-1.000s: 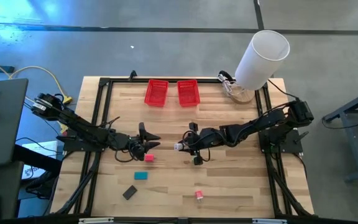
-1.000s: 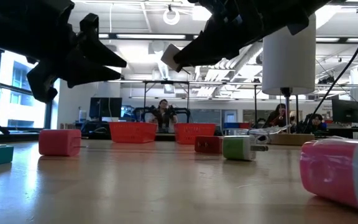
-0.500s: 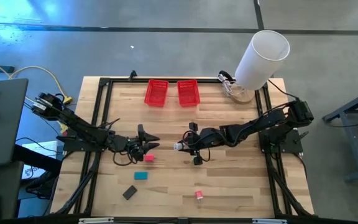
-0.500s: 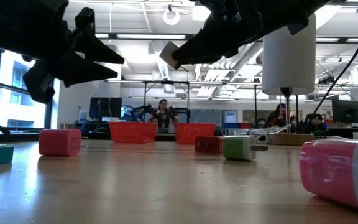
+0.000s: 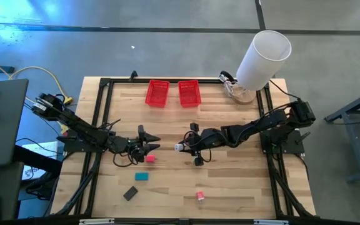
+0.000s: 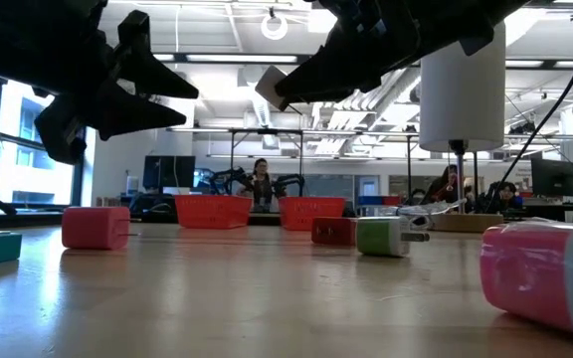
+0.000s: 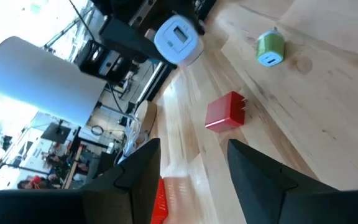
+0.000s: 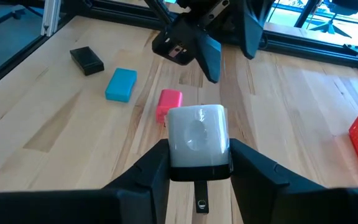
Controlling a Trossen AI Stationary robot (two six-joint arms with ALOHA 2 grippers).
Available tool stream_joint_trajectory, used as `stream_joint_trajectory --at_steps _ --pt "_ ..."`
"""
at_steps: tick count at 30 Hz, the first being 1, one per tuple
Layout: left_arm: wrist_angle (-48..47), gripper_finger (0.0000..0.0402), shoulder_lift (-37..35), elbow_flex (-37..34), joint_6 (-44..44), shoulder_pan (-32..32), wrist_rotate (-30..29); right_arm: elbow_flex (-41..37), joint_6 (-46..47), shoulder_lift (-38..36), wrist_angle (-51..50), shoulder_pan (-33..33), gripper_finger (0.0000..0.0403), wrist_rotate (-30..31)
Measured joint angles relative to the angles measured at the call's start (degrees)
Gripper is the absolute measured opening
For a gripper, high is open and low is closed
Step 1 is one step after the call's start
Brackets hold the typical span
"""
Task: Pick & Place Office items
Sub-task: Put the white charger adapter into the left red bin
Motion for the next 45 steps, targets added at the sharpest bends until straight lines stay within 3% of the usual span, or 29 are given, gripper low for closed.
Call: stream_joint_trajectory --at_steps 20,37,40,45 --pt "-0.07 0.0178 -0.02 0.00 -1.85 0.04 0.20 0.00 0.00 -0.01 -0.02 0.00 0.0128 0.00" --pt "2.15 0.0180 -0.02 0.00 2.61 -2.40 0.11 0.00 0.00 -0.01 -0.04 0.00 0.0128 0.00" --pt "2.35 0.0199 -0.02 0.00 1.45 -2.40 0.04 0.00 0.00 -0.01 -0.03 0.00 0.0128 0.00" --pt "2.31 0.0273 -0.02 0.00 1.04 -2.41 -0.04 0.00 0.02 -0.01 -0.02 -0.11 0.0128 0.02"
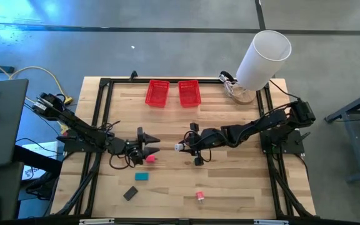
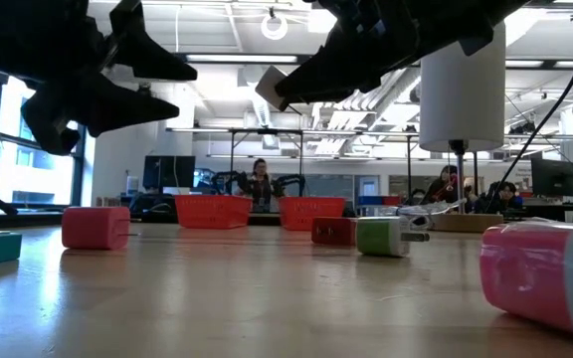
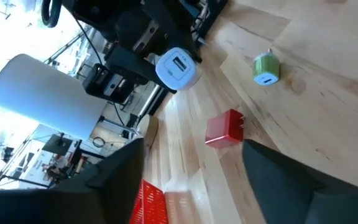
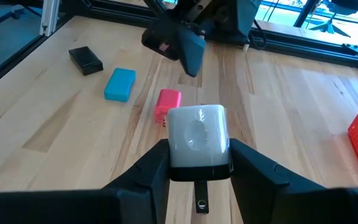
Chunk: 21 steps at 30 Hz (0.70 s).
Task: Pick & Place Office items
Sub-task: Put the white charger adapter into the left red bin
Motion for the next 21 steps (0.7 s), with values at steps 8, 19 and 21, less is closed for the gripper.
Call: stream_joint_trajectory --at_steps 8,19,21 --pt "-0.06 0.0346 0.00 0.00 0.75 0.06 -1.88 0.00 0.04 0.00 -0.02 0.00 0.0128 0.00" --pt "2.31 0.0348 0.00 0.00 3.48 2.25 4.62 0.00 0.17 0.00 0.02 0.00 0.0128 -1.20" --pt "3.37 0.0348 0.00 0.00 4.70 3.13 7.41 0.00 0.73 0.00 0.23 -0.04 0.0128 -1.27"
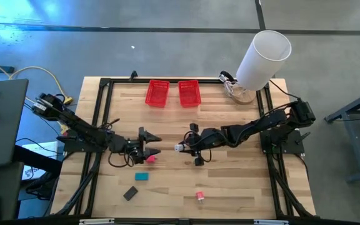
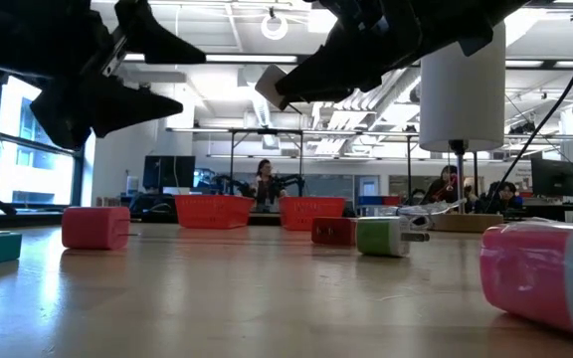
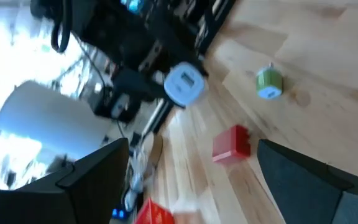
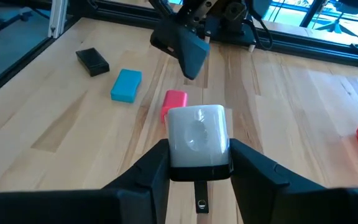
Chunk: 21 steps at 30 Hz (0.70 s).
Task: Pick & Place Office items
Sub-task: Put the white charger adapter into the left red bin
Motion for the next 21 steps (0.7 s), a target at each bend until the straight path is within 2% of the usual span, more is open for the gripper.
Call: stream_joint_trajectory --at_steps 7,14,21 --pt "0.21 0.0348 0.00 0.00 -4.63 2.66 2.05 -0.01 6.36 -0.02 0.60 -3.06 0.0128 -6.61" --pt "0.17 0.0348 0.00 0.12 -4.88 3.23 7.10 0.65 11.27 -0.02 1.13 -6.51 0.0128 -13.77" --pt "0.11 0.0348 0.00 2.47 -4.76 5.25 10.46 2.81 12.87 0.55 0.89 -6.82 0.0128 -18.84"
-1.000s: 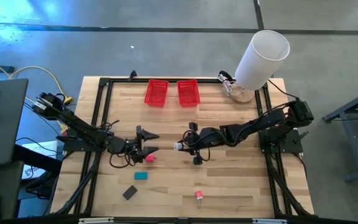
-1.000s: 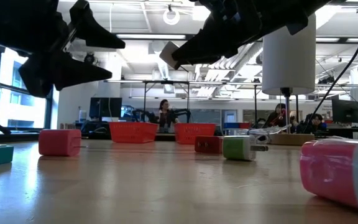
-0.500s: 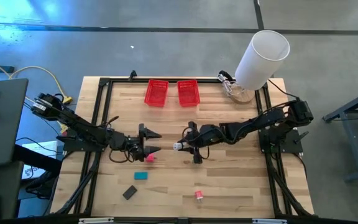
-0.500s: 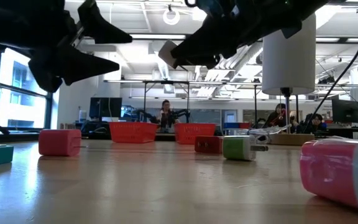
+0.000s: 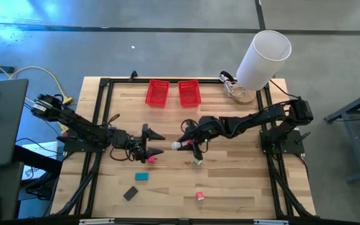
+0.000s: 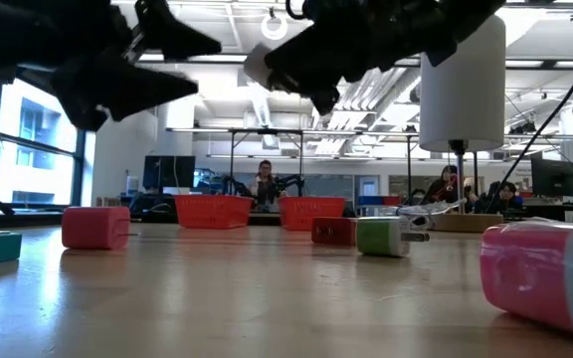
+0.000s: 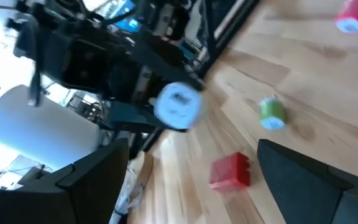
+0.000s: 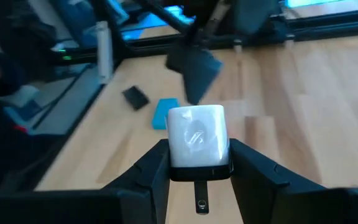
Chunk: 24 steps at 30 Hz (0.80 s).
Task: Pick & Place Office items
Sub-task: Put the white charger adapter into the left red bin
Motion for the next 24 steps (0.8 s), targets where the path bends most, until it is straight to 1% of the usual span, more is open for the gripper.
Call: stream_joint_trajectory --at_steps 4,7,13,18,21,24 --pt "-0.32 0.0348 0.00 2.37 -1.60 0.91 0.63 0.75 0.14 0.34 0.32 0.32 0.0128 -0.62" --pt "-0.80 0.0348 0.88 3.75 0.49 0.94 1.25 0.83 0.17 0.66 -0.17 0.35 0.0128 -0.51" --pt "-0.89 0.0348 6.37 7.98 2.26 0.91 2.17 1.56 0.83 1.38 0.00 0.39 0.0128 -0.71" --pt "-0.95 0.0348 11.02 10.43 3.97 0.46 0.80 1.58 1.05 1.38 -0.37 0.39 0.0128 -1.08" --pt "-0.43 0.0348 12.51 10.95 7.06 -0.09 0.81 1.62 1.06 1.38 -1.60 0.39 0.0128 -2.02" --pt "-0.44 0.0348 12.83 11.28 8.25 -0.17 0.81 1.60 1.31 1.38 -3.47 0.39 0.0128 -2.01"
